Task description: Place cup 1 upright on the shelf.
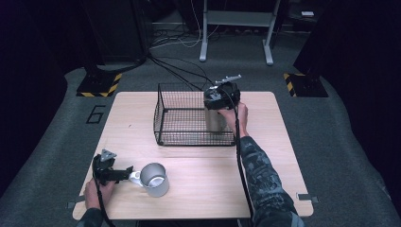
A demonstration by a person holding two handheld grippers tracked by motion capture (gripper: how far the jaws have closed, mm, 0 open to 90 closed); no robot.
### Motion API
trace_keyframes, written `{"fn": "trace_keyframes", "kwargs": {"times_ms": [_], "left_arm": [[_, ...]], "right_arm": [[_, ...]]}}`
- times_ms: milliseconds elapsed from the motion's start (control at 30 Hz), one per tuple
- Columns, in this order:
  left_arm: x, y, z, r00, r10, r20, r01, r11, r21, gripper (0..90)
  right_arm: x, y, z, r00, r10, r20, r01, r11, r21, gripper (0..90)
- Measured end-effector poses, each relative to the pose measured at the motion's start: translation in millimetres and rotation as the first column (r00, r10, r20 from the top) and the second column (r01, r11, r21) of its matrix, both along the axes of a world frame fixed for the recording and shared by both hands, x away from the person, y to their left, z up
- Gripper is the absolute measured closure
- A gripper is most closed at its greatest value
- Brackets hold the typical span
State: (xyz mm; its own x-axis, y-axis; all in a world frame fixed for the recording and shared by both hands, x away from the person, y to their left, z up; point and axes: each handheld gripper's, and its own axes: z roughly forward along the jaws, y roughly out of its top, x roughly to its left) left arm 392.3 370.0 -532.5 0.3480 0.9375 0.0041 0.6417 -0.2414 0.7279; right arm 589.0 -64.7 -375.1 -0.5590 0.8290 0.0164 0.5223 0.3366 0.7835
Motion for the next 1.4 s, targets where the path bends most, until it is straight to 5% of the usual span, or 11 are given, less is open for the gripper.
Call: {"fn": "trace_keyframes", "kwargs": {"times_ms": [1400], "left_arm": [[0.0, -0.1, 0.0, 1.0000, 0.001, 0.000, -0.001, 1.0000, 0.000, 0.4]], "right_arm": [[2.7, 0.4, -16.1, 0.9954, -0.026, -0.092, 0.023, 0.999, -0.025, 2.8]]}}
